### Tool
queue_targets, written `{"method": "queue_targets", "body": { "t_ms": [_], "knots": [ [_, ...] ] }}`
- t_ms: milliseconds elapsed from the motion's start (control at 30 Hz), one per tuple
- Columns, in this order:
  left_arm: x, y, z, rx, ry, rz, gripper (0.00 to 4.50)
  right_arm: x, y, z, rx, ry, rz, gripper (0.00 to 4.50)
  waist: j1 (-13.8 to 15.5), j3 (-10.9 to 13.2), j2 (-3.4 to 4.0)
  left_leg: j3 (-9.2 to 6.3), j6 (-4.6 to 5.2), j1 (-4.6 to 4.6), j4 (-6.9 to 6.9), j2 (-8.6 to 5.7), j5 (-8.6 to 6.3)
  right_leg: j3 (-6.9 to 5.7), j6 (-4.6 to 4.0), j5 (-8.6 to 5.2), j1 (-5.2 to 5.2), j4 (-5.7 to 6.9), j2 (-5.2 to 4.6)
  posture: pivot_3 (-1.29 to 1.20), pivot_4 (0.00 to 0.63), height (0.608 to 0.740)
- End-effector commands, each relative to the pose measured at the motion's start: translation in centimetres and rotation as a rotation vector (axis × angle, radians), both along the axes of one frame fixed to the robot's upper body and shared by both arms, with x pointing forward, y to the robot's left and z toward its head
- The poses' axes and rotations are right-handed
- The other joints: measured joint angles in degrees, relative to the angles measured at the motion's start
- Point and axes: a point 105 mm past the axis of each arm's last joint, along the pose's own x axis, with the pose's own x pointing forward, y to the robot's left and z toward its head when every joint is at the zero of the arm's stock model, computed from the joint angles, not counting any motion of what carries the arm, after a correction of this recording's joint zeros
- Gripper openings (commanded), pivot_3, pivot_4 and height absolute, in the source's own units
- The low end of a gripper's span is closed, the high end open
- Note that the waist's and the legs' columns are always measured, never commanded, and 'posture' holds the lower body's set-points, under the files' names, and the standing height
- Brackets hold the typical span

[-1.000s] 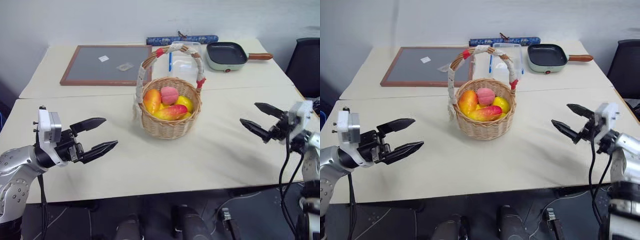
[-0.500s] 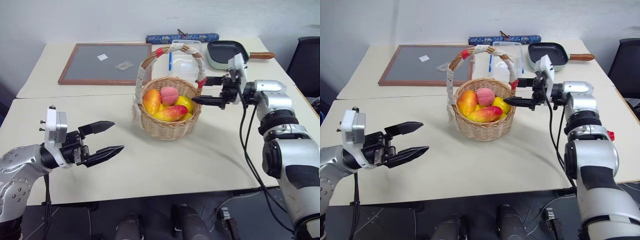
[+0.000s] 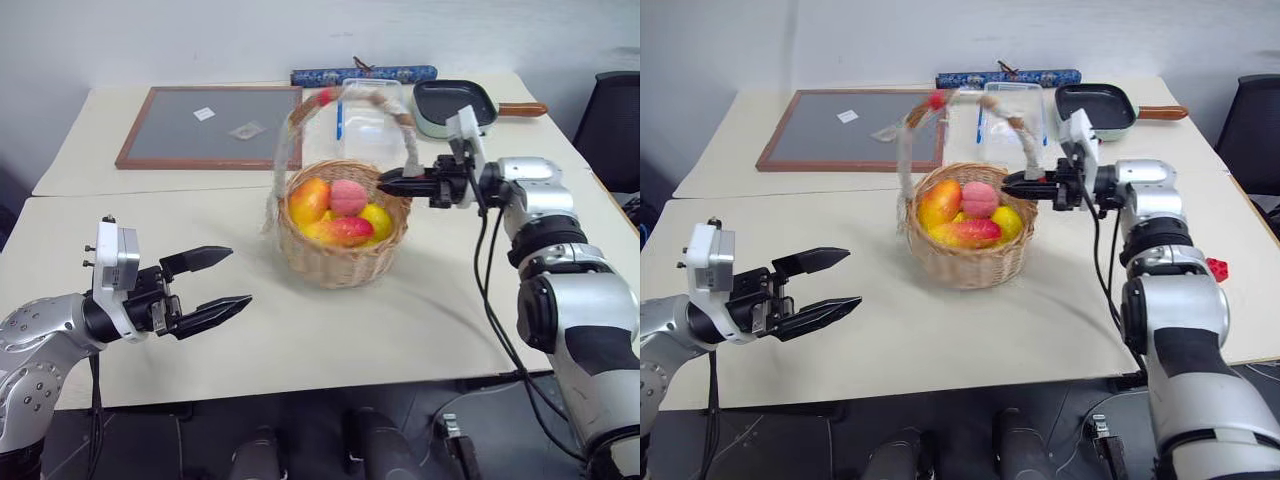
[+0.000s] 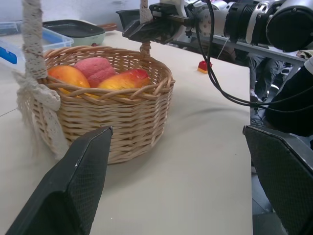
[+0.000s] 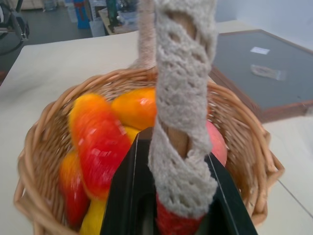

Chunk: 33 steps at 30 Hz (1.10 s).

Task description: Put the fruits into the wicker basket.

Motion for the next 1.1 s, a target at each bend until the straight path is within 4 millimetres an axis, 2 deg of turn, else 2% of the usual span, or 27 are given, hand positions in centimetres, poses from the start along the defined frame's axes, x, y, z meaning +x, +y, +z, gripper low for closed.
{"method": "queue_targets", "body": {
  "t_ms": [33, 133, 267, 367, 500, 700, 767, 833, 967, 1100],
  "knots": [
    [0.1, -0.3, 0.5, -0.018, -0.037, -0.021, 4.5, -1.7, -3.4, 1.3, 0.058, -0.025, -0.006, 0.2, 0.1, 0.0, 0.0, 0.0, 0.01, -0.01, 0.0, -0.01, 0.0, 0.0, 0.0, 0.0, 0.0, -0.01, -0.01, 0.0, 0.15, 0.74],
    [0.6, -0.5, 0.4, -0.029, -0.032, -0.041, 4.5, -3.2, -7.0, 1.6, 0.131, -0.073, -0.147, 0.2, 1.1, 0.0, 0.0, -0.18, 0.03, -0.03, 0.0, -0.09, 0.01, -0.02, 0.02, 0.01, 0.04, -0.02, -0.02, 0.0, 0.15, 0.74],
    [1.4, -0.9, 0.3, -0.036, -0.029, -0.078, 4.5, -5.2, -10.1, 2.1, 0.212, -0.165, -0.369, 0.2, 1.5, 0.0, 0.0, -0.14, -0.01, -0.03, 0.0, -0.08, 0.04, -0.02, 0.02, 0.0, 0.03, -0.03, 0.02, 0.0, 0.15, 0.74],
    [2.1, -1.3, 0.4, -0.037, -0.035, -0.102, 4.5, -6.4, -11.9, 1.7, 0.21, -0.183, -0.533, 0.2, 1.3, 0.0, 0.0, -0.07, -0.03, -0.03, -0.02, -0.13, 0.15, 0.05, 0.02, 0.0, 0.02, -0.04, 0.03, 0.0, 0.15, 0.74],
    [2.7, -1.5, 0.6, -0.037, -0.042, -0.114, 4.5, -6.3, -14.4, 0.6, 0.192, -0.164, -0.8, 0.2, 1.0, 0.0, 0.0, 0.04, -0.07, 0.05, -0.06, -0.18, 0.28, 0.17, 0.01, 0.0, 0.01, -0.02, 0.09, 0.0, 0.15, 0.74],
    [2.6, -1.6, 0.3, -0.035, -0.04, -0.114, 4.5, -4.4, -15.9, -0.2, 0.204, -0.133, -0.977, 0.2, 1.0, 0.0, 0.0, 0.07, -0.05, 0.06, -0.1, -0.17, 0.3, 0.21, 0.01, 0.0, 0.0, -0.02, 0.11, 0.0, 0.15, 0.74],
    [2.6, -1.5, 0.2, -0.029, -0.041, -0.105, 4.5, -3.7, -15.4, -0.2, 0.22, -0.092, -0.97, 0.91, 1.0, 0.0, 0.0, 0.06, -0.04, 0.06, -0.1, -0.17, 0.3, 0.21, 0.01, 0.0, 0.0, -0.02, 0.11, 0.0, 0.15, 0.74],
    [2.6, -1.4, 0.2, -0.028, -0.044, -0.098, 4.5, -3.4, -14.9, -0.1, 0.23, -0.062, -0.949, 1.4, 1.1, 0.0, 0.0, 0.07, -0.02, 0.05, -0.1, -0.17, 0.31, 0.23, 0.01, 0.0, -0.01, -0.02, 0.11, 0.0, 0.15, 0.74],
    [2.4, -0.7, 0.0, -0.019, -0.038, -0.072, 4.5, -4.0, -15.2, 1.0, 0.201, -0.126, -0.941, 2.75, 1.3, 0.0, 0.0, 0.02, -0.01, 0.03, -0.12, -0.15, 0.32, 0.21, 0.02, 0.0, -0.01, -0.02, 0.11, 0.0, 0.15, 0.74],
    [2.2, 0.2, -1.0, 0.039, -0.026, -0.034, 4.5, -7.2, -14.1, 2.4, 0.246, -0.185, -0.765, 4.0, 1.6, 0.0, 0.0, -0.08, 0.0, -0.03, -0.16, -0.17, 0.31, 0.16, 0.02, 0.0, -0.02, -0.06, 0.09, 0.0, 0.15, 0.74]
  ]
}}
